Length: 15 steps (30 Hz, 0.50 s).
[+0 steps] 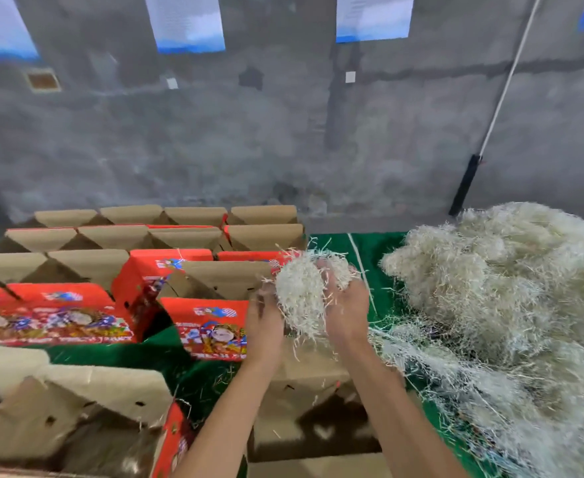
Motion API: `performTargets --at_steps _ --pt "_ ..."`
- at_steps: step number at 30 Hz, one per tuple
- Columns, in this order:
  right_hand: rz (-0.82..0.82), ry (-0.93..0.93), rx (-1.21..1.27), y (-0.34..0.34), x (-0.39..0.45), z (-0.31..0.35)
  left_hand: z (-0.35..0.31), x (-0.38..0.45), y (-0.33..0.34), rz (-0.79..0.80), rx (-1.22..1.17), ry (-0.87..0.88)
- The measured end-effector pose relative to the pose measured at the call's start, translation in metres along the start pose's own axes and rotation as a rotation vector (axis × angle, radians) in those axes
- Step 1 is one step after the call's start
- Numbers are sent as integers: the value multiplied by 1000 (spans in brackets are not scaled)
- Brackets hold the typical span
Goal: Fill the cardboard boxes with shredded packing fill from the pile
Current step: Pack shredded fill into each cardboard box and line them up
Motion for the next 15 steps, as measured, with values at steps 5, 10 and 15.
performTargets --at_steps 5,10,15 --pt "149 128 -71 33 -41 -26 -9 -29 -9 36 54 203" --pt "-57 -54 -276 9 -52 -31 0 -27 -22 -39 104 300" --pt "106 -140 -349 18 -56 -23 37 -24 -28 50 212 67"
Point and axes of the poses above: each hand's wrist, its own x-axis towards the middle knuckle, its own y-axis out of the palm, z = x × y, the point moved 8 cm from there along x, towards the middle knuckle, and after that the axes turned 2 degrees about -z, right-handed, at the moved point
